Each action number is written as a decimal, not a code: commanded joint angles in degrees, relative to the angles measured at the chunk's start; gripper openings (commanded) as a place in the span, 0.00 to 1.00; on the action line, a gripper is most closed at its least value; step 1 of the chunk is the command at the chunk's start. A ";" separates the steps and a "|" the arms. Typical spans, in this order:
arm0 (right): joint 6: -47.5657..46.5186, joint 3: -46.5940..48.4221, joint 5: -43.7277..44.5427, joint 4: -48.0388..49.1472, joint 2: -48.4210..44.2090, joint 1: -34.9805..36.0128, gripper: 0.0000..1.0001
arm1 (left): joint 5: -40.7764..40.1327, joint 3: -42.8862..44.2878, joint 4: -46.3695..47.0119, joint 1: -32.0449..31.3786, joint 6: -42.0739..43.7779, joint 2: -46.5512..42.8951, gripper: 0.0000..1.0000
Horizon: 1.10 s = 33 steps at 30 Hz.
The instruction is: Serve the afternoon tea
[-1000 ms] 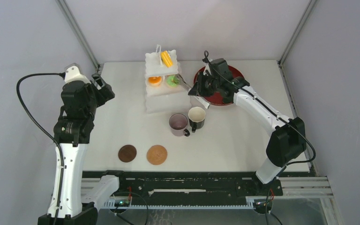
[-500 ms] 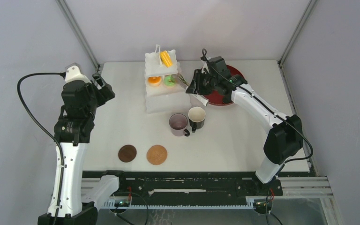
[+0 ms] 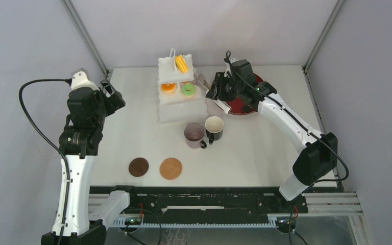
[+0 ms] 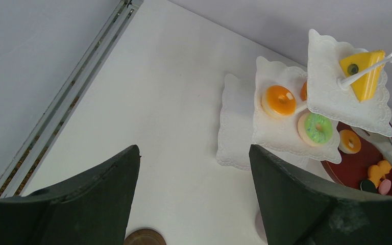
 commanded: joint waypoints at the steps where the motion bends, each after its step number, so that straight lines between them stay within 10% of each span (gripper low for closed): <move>1: -1.29 -1.02 4.95 1.91 -6.30 -0.99 0.47 | 0.43 -0.85 1.22 -0.17 0.53 -0.34 0.82; 13: -5.63 -8.84 22.17 -1.55 -7.32 -11.33 0.50 | -0.30 -0.55 1.44 -0.21 0.76 0.58 0.83; 33: -4.44 11.81 20.79 -3.39 18.08 -14.11 0.54 | -0.97 -1.65 2.25 -0.17 -0.03 1.71 0.83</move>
